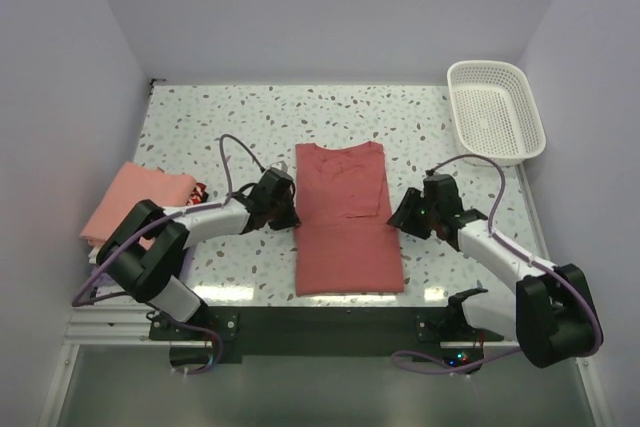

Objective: Fold and stack the t-shirts
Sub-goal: Fold the tshirt

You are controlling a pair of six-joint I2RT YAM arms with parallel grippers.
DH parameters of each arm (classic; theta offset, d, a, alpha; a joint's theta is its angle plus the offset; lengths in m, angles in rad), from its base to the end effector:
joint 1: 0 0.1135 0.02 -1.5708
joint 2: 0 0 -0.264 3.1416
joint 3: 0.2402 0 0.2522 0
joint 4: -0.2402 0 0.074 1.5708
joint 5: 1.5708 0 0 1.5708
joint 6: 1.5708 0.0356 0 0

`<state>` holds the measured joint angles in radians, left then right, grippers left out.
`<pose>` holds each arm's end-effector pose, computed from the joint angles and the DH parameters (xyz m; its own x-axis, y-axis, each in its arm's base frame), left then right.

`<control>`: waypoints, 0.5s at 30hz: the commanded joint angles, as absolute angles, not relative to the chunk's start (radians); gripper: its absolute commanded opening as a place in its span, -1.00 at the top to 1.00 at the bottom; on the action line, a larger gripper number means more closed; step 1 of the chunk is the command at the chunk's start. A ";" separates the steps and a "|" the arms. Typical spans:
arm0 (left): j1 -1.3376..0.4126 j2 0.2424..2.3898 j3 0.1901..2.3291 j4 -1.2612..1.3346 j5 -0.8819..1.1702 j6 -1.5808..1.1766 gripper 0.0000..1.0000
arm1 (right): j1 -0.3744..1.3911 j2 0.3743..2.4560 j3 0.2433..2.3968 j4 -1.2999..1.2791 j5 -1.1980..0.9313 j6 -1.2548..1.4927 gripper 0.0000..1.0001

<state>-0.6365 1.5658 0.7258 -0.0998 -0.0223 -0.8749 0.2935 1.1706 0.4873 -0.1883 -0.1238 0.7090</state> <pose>0.2349 -0.1726 0.1466 -0.8642 -0.3154 -0.3920 -0.1242 0.8888 -0.4412 0.2049 0.0665 0.1648 -0.7925 0.4354 -0.4270 0.2014 0.8477 0.4908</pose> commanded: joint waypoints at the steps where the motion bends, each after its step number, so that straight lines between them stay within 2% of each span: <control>1: -0.629 1.504 0.765 -0.159 -0.038 -0.841 0.86 | 0.288 1.147 0.593 -0.340 -0.101 0.658 0.00; 3: -0.626 1.474 0.782 -0.173 -0.031 -0.825 0.65 | 0.288 1.126 0.630 -0.382 -0.092 0.632 -0.04; 4: -0.624 1.442 0.785 -0.182 -0.028 -0.821 0.45 | 0.290 1.118 0.634 -0.414 -0.095 0.626 -0.06; 7: -0.611 1.376 0.775 -0.216 -0.006 -0.813 0.22 | 0.290 1.082 0.614 -0.459 -0.184 0.614 -0.08; 15: -0.649 1.214 0.586 -0.227 0.116 -0.877 0.13 | 0.291 0.922 0.474 -0.607 -0.376 0.620 -0.08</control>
<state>-0.6296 1.2724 0.6701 -0.1970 0.0566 -0.8520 0.2924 0.9939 0.5209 -0.4988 -0.2619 0.6285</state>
